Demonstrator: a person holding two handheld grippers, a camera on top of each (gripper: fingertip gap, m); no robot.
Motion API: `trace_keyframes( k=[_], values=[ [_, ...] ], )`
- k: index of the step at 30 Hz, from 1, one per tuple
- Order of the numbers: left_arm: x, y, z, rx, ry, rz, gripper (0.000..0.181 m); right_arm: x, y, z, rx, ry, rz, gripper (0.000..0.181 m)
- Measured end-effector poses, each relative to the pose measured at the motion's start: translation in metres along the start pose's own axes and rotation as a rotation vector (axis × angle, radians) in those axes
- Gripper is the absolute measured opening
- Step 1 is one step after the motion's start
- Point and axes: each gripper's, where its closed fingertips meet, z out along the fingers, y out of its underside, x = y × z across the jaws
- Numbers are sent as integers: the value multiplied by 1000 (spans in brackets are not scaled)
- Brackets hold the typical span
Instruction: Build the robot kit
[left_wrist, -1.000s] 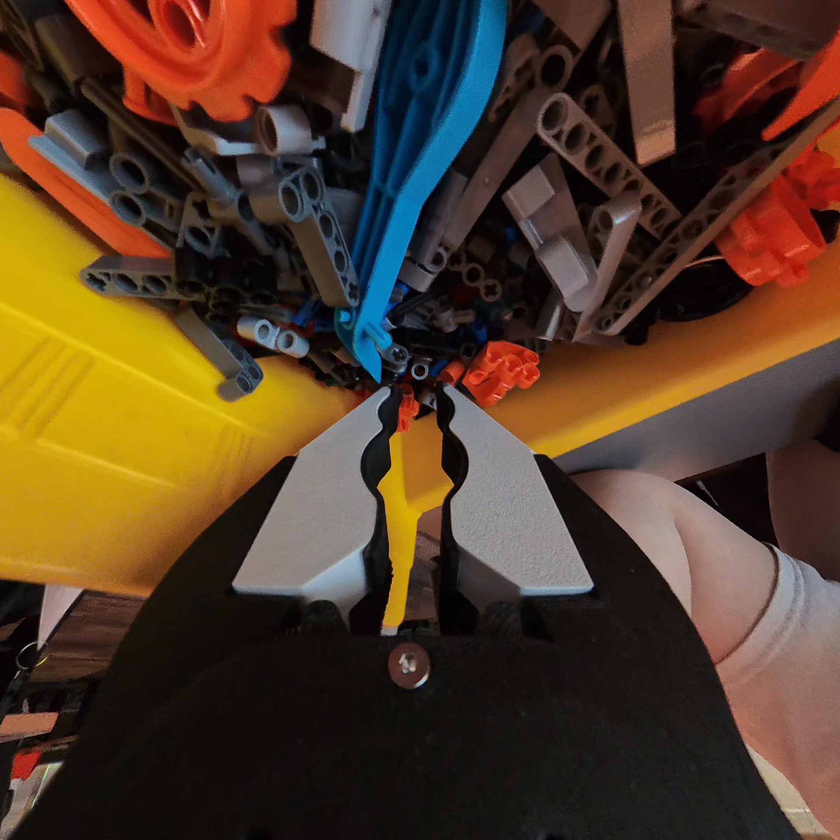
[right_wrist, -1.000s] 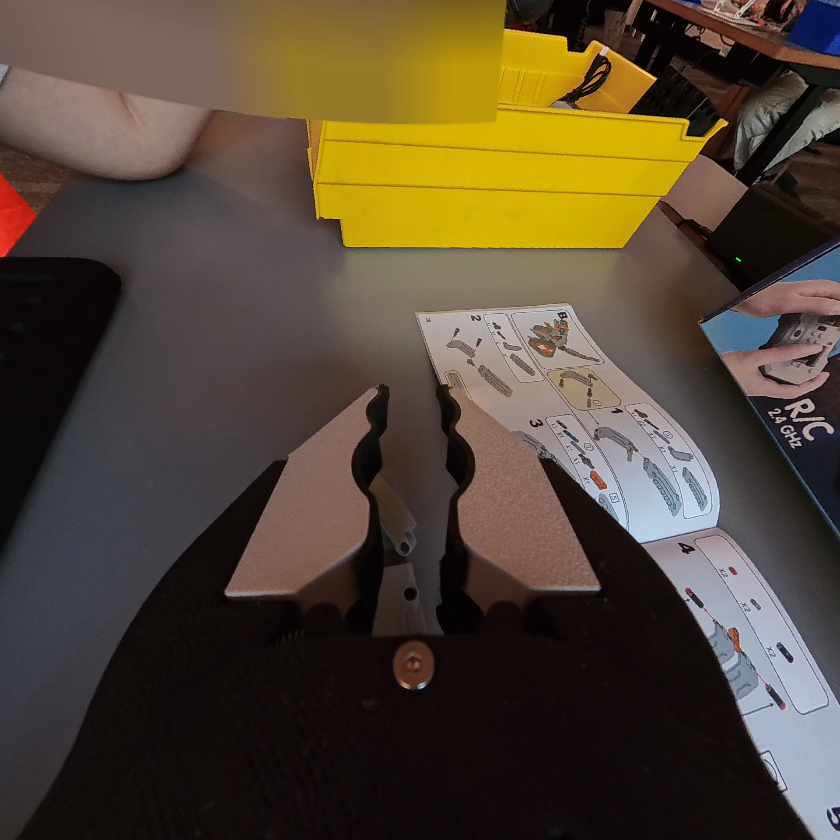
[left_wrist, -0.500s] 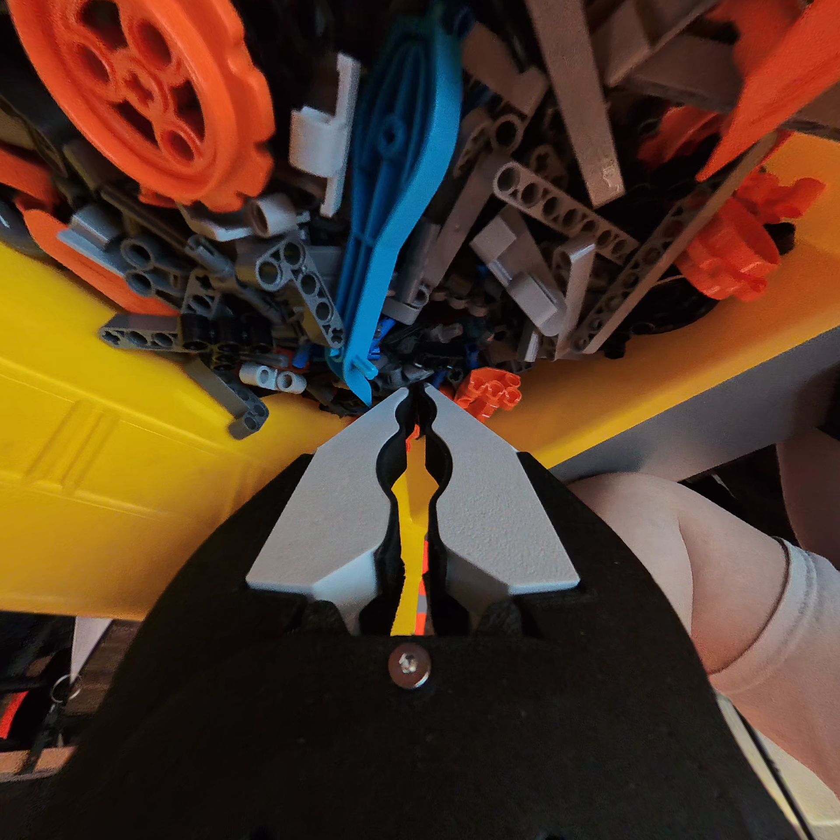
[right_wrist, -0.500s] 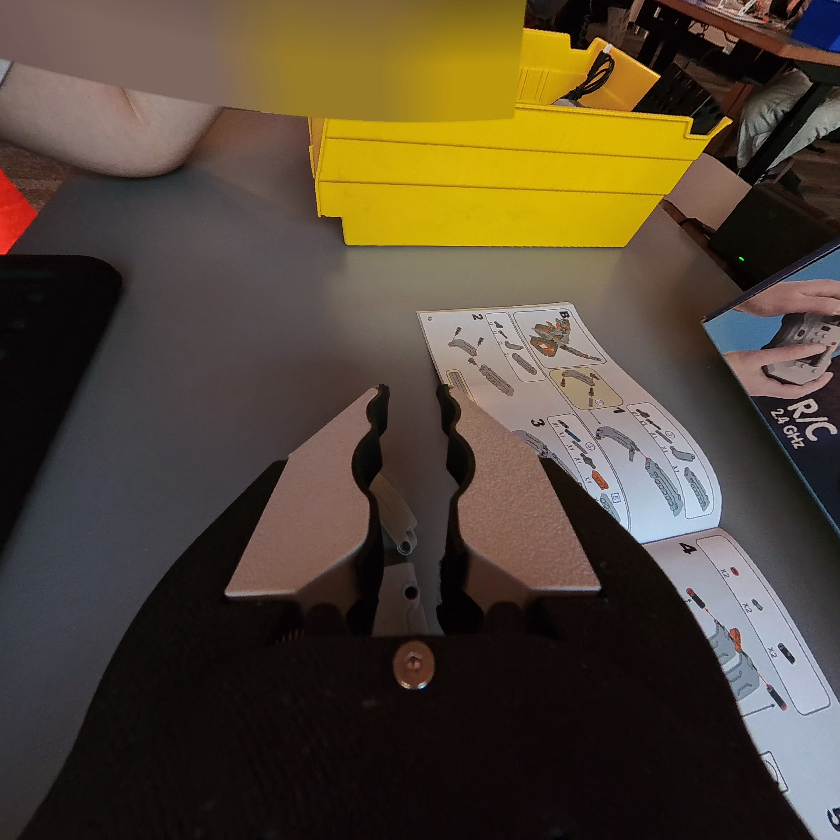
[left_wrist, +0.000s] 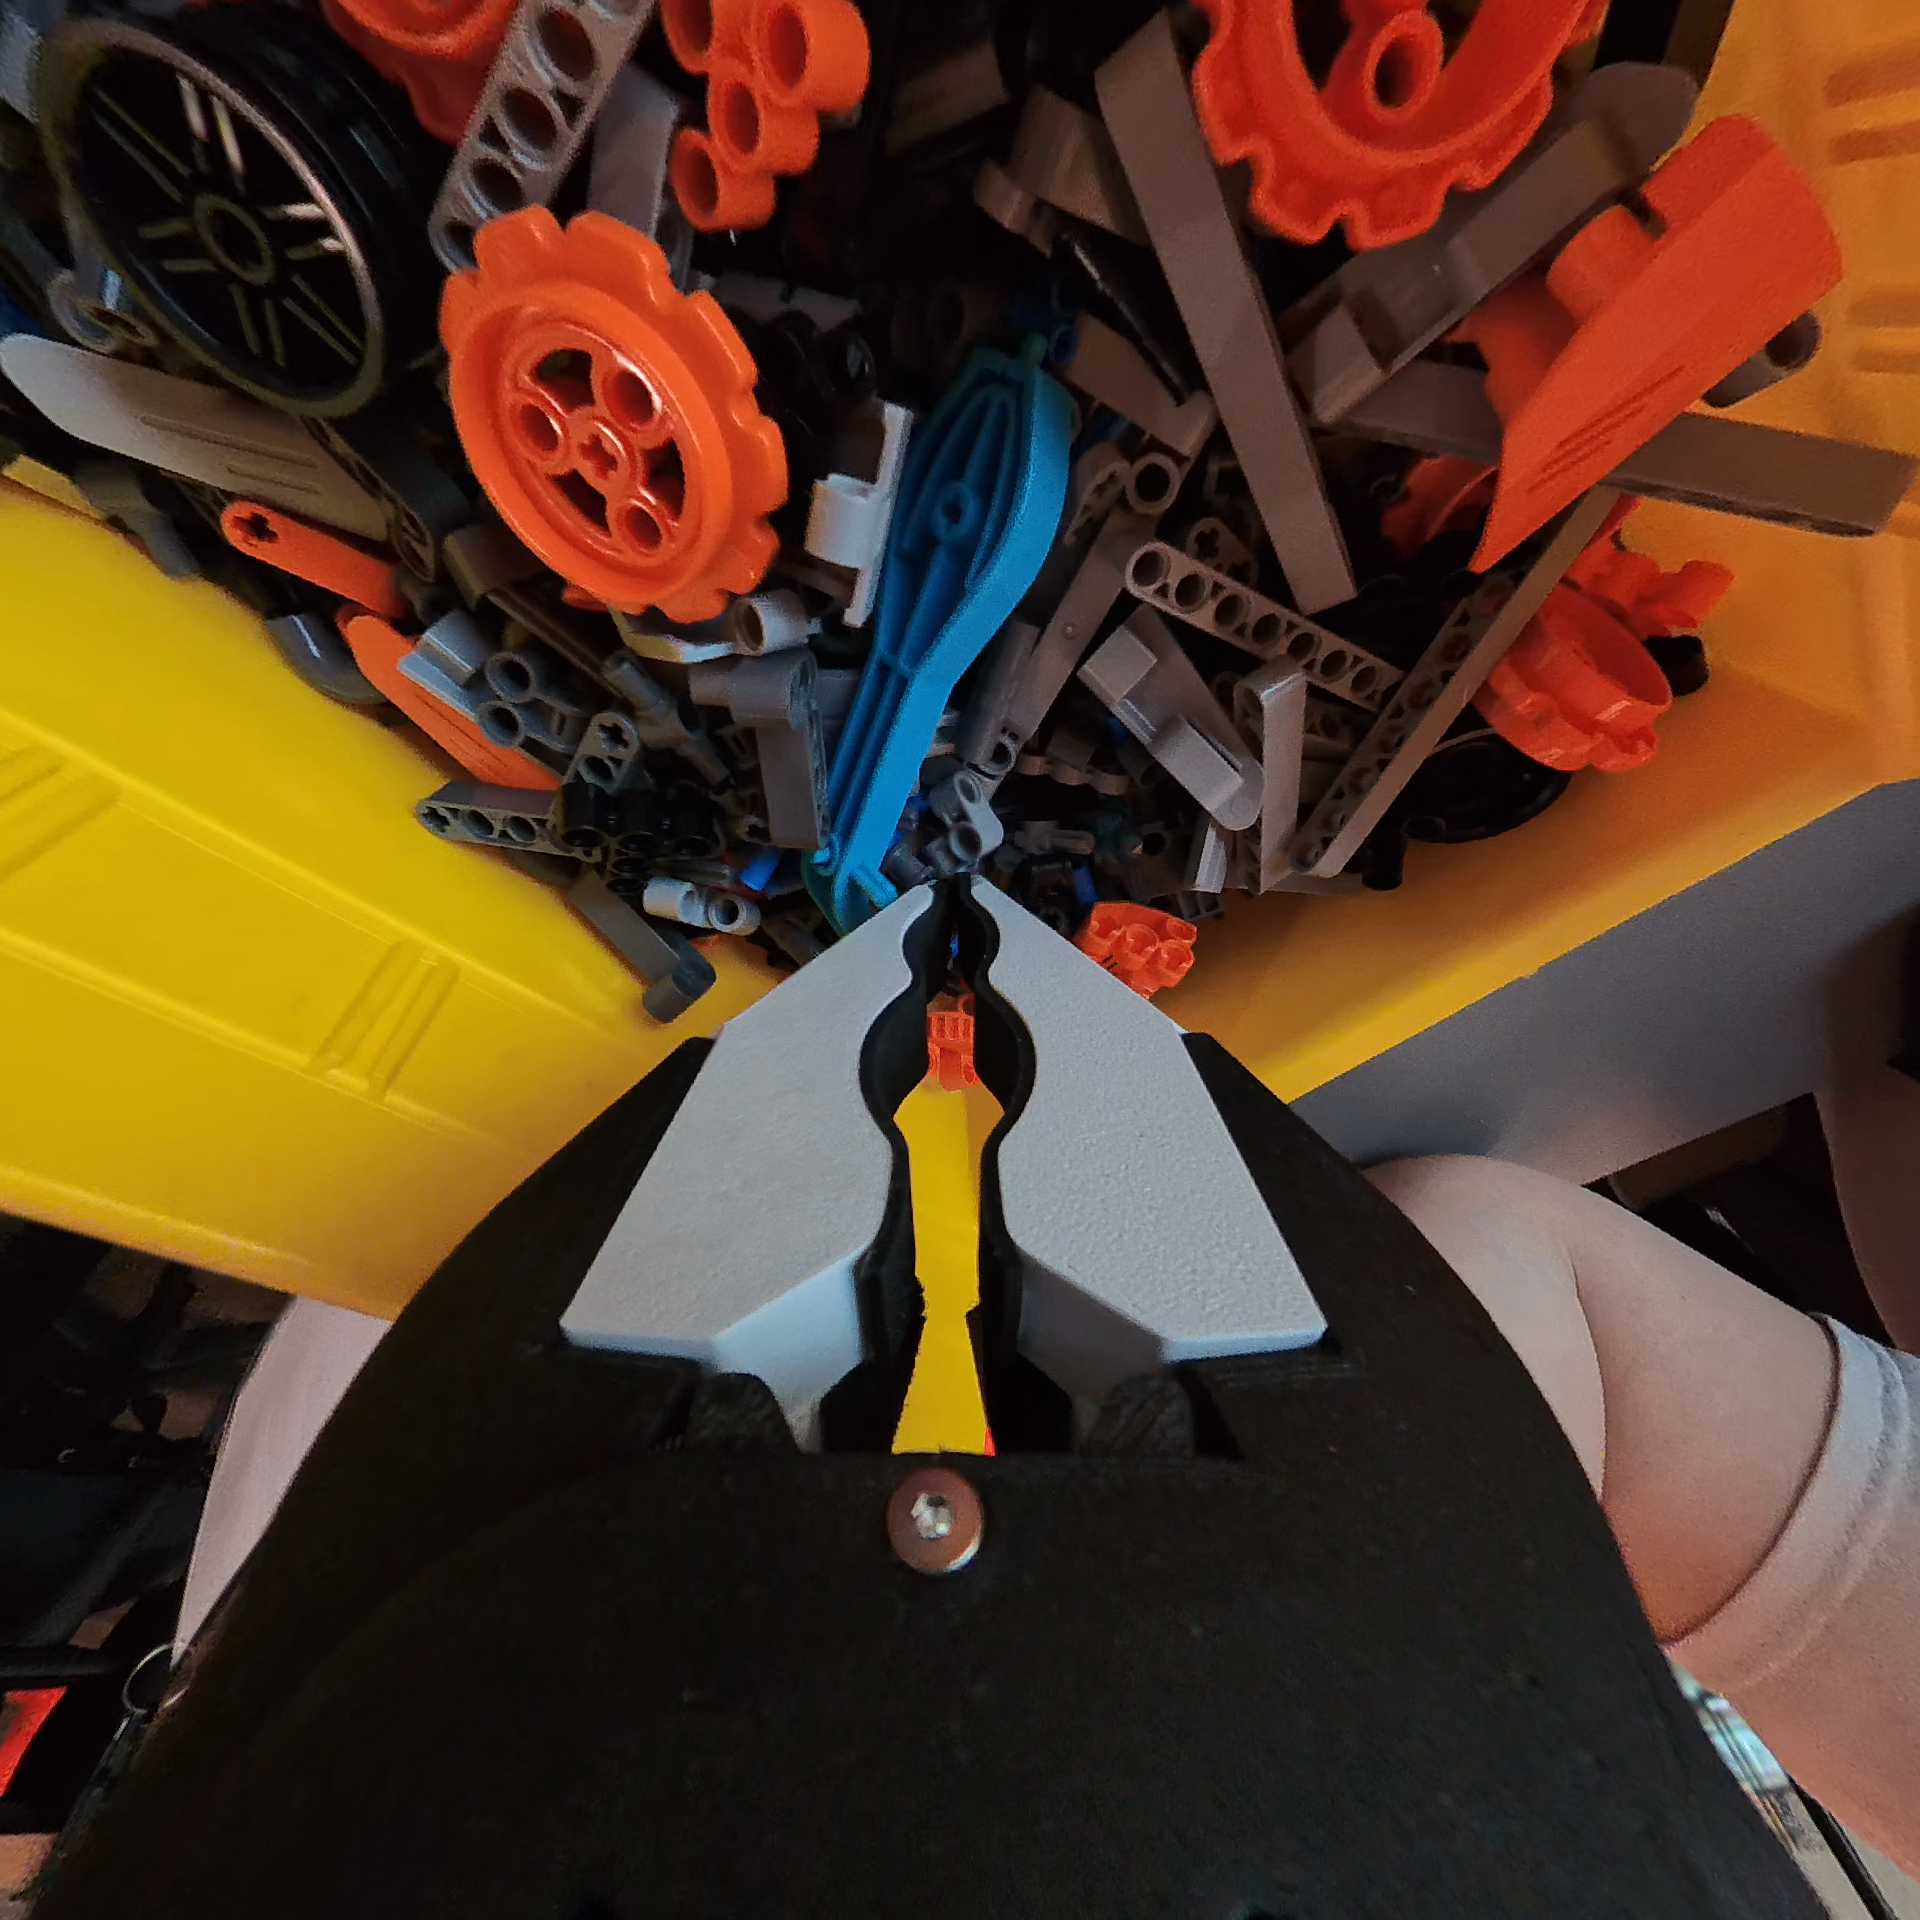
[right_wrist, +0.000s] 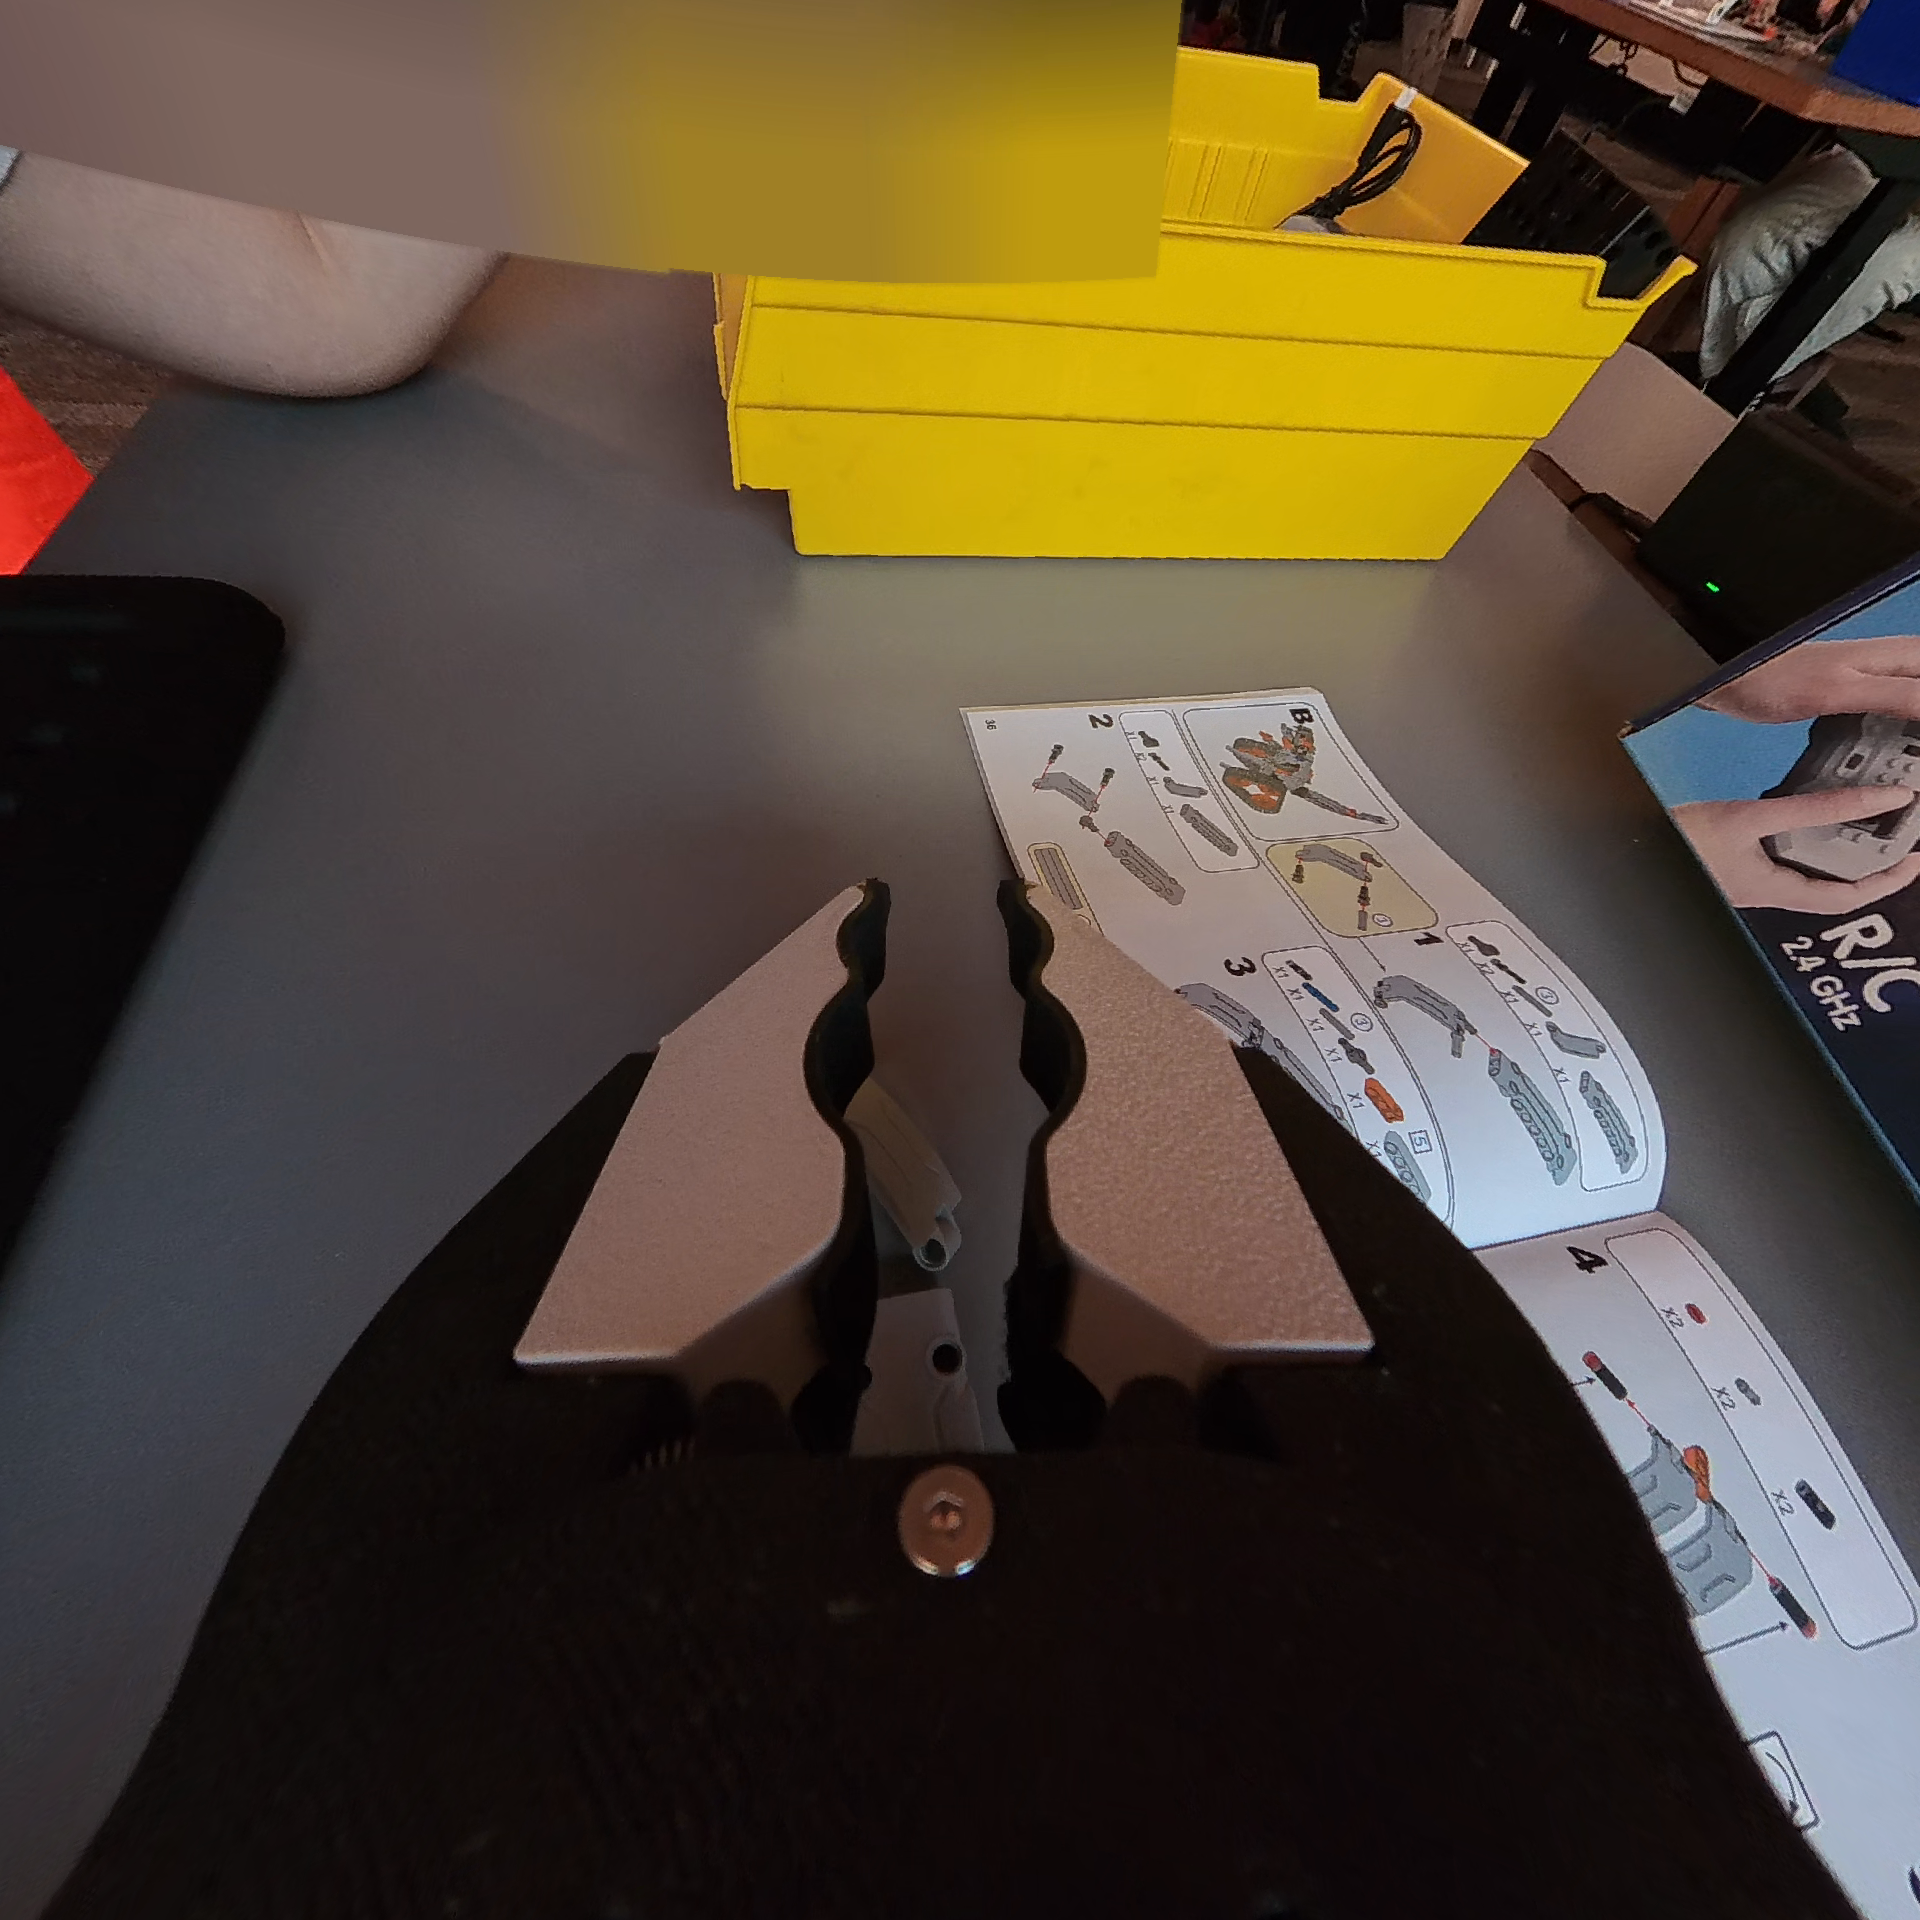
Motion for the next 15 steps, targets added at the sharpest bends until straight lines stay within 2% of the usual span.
trace_keyframes(
  k=[4, 9, 15],
  values=[
    [-5, -9, -5, 46, -23, -10, 0, 0, 1, 1, -4, -1, 0, 22],
    [-6, -11, -2, 31, -31, 2, 2, 0, 1, 0, -6, -1, -2, 22],
    [-4, -28, -7, 93, -33, 24, 0, 0, 2, 1, -12, -2, -6, 22]
  ],
)
